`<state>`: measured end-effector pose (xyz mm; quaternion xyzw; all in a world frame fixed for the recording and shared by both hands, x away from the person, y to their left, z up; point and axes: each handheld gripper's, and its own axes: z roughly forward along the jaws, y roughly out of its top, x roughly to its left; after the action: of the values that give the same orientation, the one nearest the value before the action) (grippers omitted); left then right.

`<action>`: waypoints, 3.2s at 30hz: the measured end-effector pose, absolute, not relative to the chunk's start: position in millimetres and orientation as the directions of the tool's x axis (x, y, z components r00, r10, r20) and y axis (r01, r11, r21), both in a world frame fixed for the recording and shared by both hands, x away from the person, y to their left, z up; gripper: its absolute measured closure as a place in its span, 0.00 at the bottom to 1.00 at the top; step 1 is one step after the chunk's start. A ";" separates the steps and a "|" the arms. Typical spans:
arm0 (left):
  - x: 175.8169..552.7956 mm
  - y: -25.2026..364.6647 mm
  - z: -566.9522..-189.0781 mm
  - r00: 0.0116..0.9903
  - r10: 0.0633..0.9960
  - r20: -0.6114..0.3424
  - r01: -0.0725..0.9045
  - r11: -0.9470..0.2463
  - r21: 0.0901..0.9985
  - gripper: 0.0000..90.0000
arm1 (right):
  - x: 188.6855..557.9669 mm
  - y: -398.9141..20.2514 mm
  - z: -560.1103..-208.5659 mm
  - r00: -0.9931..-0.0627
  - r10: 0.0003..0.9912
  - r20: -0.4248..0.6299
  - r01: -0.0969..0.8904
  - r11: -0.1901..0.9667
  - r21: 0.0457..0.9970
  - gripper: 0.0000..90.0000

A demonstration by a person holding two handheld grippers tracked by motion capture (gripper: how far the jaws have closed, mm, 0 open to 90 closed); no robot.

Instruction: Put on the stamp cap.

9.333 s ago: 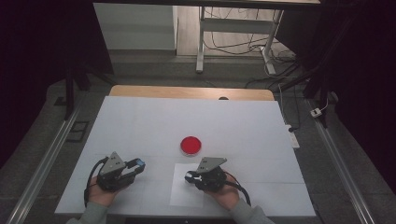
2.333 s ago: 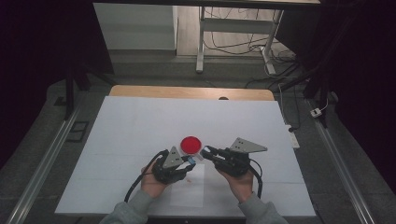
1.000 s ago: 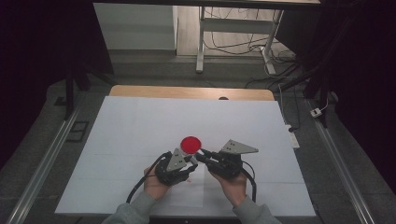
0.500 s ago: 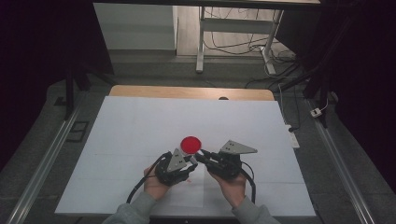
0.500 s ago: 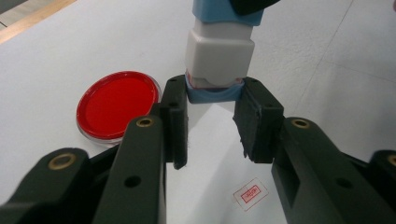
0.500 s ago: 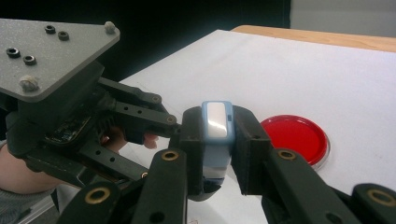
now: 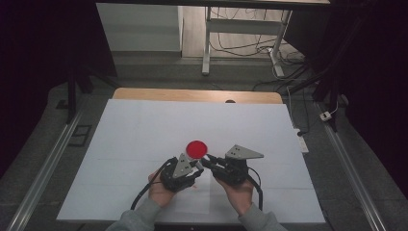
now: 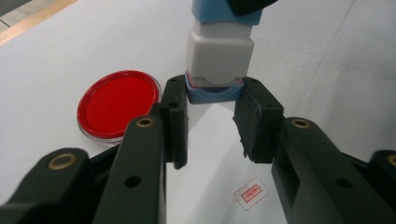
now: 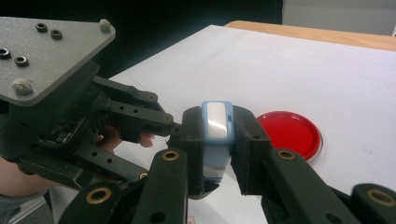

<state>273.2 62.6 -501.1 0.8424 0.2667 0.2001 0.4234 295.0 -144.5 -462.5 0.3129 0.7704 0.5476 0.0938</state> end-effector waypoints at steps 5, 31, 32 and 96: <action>273.3 61.7 -502.3 0.778 0.617 0.117 0.277 -0.503 0.819 0.73 | 295.8 -144.7 -462.8 -0.784 0.587 0.200 0.388 0.213 0.897 0.83; 271.6 59.7 -502.8 0.768 0.623 0.148 0.275 -0.529 0.803 0.73 | 296.8 -143.1 -465.6 -0.779 0.591 0.210 0.405 0.218 0.888 0.84; 271.6 59.7 -502.8 0.768 0.623 0.148 0.275 -0.529 0.803 0.73 | 296.9 -143.1 -465.7 -0.780 0.590 0.210 0.407 0.222 0.886 0.84; 274.4 97.4 -488.9 0.776 0.631 -0.015 0.357 -0.419 0.835 0.36 | 305.3 -163.3 -460.8 -0.811 0.562 0.166 0.327 0.200 0.923 0.84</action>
<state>274.4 97.4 -488.9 0.8285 0.2981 0.1526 0.4488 305.3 -163.3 -460.8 0.2896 0.7675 0.5623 0.1041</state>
